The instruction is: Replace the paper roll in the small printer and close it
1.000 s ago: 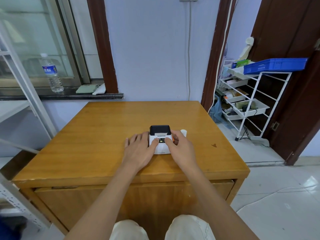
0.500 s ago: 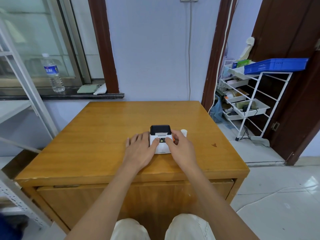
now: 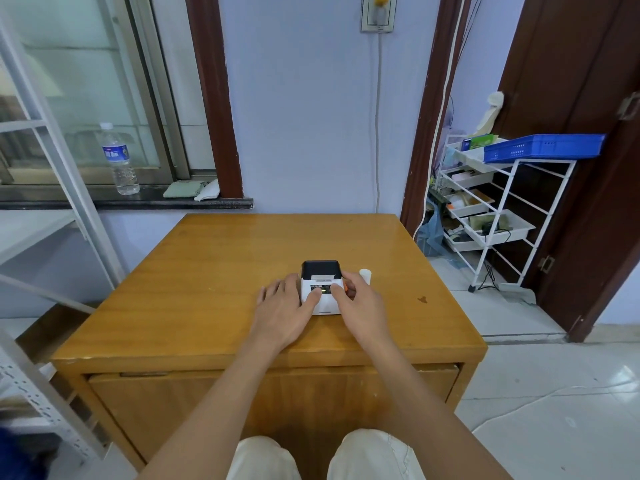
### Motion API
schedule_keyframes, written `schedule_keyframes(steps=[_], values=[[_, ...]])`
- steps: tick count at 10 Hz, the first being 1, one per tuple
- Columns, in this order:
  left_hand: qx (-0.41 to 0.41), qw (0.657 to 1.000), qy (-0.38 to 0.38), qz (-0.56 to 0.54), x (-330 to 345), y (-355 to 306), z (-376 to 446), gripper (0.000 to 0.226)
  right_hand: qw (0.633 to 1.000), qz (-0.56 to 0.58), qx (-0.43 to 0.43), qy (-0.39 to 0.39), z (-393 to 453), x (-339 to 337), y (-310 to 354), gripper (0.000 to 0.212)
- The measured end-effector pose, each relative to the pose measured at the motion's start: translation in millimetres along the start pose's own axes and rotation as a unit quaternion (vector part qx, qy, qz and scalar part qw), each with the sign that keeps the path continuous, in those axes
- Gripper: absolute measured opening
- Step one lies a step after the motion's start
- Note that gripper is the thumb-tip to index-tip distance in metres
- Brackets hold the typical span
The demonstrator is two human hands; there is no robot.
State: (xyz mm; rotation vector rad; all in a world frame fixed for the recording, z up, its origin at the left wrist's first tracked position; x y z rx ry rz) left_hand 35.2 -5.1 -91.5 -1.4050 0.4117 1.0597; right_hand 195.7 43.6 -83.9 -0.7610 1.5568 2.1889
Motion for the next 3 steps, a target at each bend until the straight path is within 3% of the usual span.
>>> schedule_keyframes(steps=[3], values=[[0.016,0.999,0.016,0.043,-3,0,-39,0.089,1.000,0.009,0.011,-0.011,-23,-1,-5,0.037]])
Point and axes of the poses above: each hand's wrist, its own z-axis towards the middle knuckle, its own x-axis out of the palm, y = z × x, the point moved 2 cm from there along z, towards the middle knuckle, and after that the axes turned 10 degrees about -z, right-handed, at the moved point
